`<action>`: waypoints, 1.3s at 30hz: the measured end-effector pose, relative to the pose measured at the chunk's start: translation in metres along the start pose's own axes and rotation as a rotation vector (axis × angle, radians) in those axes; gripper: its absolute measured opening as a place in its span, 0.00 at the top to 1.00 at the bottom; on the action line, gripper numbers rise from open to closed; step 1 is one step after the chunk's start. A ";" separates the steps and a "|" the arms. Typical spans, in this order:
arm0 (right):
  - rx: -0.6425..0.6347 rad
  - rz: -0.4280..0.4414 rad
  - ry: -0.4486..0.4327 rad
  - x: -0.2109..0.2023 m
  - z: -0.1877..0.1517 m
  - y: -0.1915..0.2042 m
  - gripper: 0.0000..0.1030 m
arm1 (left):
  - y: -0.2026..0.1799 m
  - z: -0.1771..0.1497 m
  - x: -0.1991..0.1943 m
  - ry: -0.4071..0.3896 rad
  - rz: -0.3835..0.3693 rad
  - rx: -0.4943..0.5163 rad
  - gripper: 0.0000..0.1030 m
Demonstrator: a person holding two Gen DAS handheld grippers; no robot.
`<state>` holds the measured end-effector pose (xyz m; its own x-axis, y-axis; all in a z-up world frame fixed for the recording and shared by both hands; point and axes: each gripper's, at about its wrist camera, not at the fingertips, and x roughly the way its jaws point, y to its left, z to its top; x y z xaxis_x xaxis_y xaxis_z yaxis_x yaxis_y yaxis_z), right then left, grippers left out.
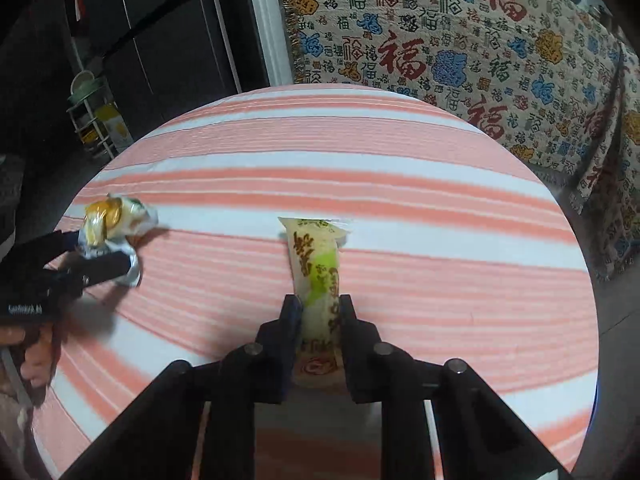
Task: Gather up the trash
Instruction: 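Grasp the silver chip bag with the left tool while the right tool grasps the green snack wrapper, then carry the chip bag and green wrapper over the blue wastebasket and release both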
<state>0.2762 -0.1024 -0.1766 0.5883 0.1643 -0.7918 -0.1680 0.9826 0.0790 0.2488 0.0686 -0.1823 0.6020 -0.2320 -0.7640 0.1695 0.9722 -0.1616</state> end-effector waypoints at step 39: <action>0.107 0.054 -0.015 -0.104 -0.030 -0.055 0.85 | -0.117 -0.009 -0.061 -0.098 -0.079 0.144 0.68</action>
<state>0.2004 -0.1763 -0.1169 0.5923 0.2177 -0.7757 -0.1151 0.9758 0.1860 0.1851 -0.0303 -0.1227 0.6541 -0.3161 -0.6871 0.3249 0.9378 -0.1221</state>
